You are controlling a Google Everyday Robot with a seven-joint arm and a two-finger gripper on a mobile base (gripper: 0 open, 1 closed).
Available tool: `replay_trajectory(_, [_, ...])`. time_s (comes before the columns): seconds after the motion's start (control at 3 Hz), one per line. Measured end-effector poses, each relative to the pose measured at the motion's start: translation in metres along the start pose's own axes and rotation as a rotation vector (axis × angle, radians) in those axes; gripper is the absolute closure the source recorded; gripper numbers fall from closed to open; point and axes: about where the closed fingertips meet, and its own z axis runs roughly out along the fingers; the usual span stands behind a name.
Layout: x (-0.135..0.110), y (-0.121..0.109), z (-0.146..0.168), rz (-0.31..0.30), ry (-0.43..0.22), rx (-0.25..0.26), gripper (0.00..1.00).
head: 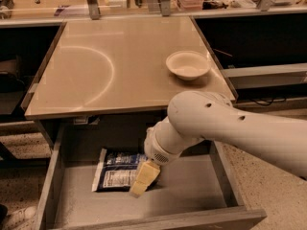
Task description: Pick blue chip bag from top drawer and place on counter
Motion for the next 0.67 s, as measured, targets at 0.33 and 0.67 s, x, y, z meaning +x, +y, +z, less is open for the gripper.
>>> replay_trajectory(0.33, [-0.002, 0.002, 0.007, -0.007, -0.005, -0.008, 0.00])
replay_trajectory(0.67, [-0.004, -0.002, 0.036, 0.000, -0.023, -0.011, 0.00])
